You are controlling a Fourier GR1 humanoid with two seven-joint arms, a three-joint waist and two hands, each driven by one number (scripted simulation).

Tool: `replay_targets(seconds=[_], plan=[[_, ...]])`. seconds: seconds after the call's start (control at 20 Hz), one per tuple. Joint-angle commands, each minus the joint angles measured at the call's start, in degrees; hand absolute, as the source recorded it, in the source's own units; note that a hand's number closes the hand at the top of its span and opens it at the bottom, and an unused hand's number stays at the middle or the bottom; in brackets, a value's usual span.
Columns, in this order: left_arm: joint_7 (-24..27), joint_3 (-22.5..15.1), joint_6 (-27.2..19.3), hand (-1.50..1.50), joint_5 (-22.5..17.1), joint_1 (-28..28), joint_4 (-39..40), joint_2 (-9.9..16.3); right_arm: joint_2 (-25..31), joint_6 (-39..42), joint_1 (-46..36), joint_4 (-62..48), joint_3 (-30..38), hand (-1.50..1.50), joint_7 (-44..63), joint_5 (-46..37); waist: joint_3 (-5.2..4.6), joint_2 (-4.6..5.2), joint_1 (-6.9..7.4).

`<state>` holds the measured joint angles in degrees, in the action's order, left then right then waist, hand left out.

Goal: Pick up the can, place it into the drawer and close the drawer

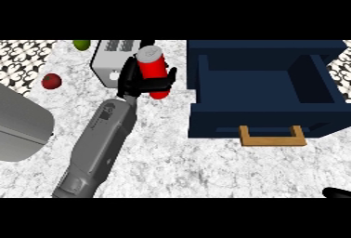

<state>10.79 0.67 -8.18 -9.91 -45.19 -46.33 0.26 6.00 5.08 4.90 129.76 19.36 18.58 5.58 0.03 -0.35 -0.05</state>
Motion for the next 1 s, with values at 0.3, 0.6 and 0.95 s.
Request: replay_targets(seconds=[0.3,0.6,0.95], plan=[[-18.0,-2.7,-8.4,1.5,-0.3,-15.3,-7.6,-0.3,-0.7,-0.9,-2.1,-3.6,-0.8,-1.5,-2.3,-2.4,0.0,0.36,-0.42],[-26.1,-6.5,-12.8,1.5,0.1,-21.3,-9.1,-0.3,-2.0,0.0,1.3,-1.8,-1.7,-1.5,-4.2,-3.1,0.01,0.2,-0.54],[-24.8,-8.2,-17.0,1.5,-3.4,-33.4,4.9,-0.3,-0.8,-0.3,-0.9,0.6,-1.8,-1.5,0.4,-1.1,0.02,0.49,-1.94]])
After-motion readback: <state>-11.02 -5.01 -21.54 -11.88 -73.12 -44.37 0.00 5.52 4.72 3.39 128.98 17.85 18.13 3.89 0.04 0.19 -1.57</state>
